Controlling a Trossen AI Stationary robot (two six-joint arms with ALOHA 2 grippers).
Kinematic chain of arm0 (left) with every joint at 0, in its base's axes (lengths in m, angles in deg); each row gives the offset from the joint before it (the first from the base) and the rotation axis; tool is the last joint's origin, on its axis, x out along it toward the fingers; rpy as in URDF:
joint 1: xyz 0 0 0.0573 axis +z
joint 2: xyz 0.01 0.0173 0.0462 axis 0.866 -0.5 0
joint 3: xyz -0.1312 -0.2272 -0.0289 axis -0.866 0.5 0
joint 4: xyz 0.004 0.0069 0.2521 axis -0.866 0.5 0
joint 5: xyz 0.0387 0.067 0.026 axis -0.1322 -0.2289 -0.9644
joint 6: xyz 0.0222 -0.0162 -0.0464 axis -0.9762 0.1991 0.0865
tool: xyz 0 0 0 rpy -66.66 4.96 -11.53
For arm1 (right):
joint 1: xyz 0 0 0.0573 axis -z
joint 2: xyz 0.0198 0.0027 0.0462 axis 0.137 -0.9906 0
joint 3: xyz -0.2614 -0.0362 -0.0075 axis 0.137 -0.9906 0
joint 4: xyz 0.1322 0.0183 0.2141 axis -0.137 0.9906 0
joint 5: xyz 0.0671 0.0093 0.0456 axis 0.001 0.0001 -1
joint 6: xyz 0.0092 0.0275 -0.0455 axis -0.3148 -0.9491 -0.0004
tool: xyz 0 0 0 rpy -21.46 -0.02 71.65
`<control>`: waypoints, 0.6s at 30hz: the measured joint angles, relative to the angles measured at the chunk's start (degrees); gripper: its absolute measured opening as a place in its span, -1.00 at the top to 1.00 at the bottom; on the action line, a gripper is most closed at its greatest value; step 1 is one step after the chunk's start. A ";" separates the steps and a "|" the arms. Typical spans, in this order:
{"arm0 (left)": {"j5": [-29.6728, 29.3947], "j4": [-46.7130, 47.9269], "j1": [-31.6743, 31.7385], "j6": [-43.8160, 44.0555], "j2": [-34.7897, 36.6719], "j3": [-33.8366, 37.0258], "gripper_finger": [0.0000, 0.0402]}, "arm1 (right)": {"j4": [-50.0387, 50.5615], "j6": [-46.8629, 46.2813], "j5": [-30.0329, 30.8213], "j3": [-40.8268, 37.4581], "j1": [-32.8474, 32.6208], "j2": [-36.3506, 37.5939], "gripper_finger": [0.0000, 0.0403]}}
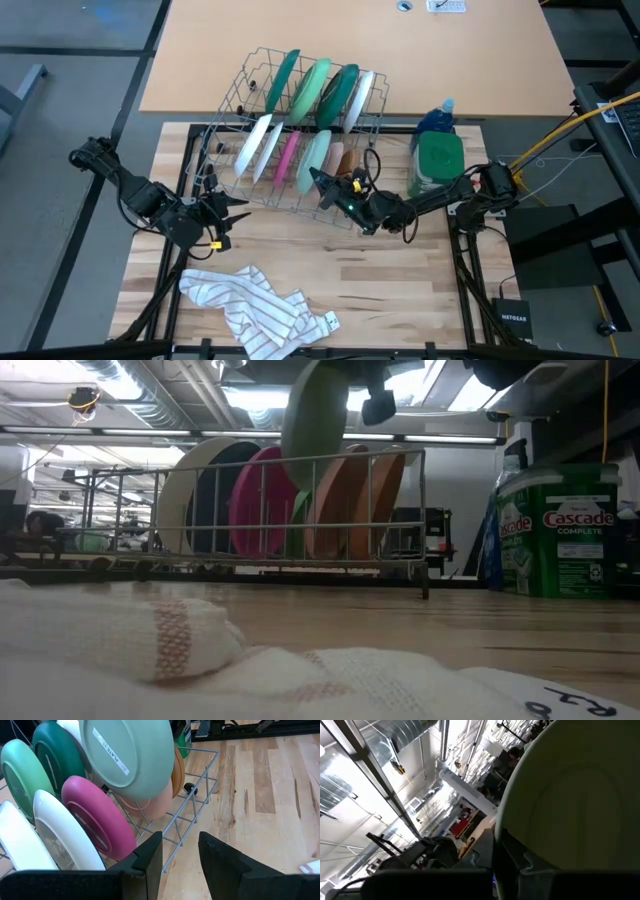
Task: Sort dishes
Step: Put the light green plate in the dish rack
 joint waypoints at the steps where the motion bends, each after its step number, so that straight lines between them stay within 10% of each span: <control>1: 0.00 0.00 0.00 0.00 0.00 0.00 0.41 | 0.41 0.00 0.03 0.00 0.00 0.00 0.97; 18: 0.00 0.01 0.00 -0.02 0.00 0.00 0.41 | 10.26 -6.88 0.72 0.00 1.60 0.00 0.97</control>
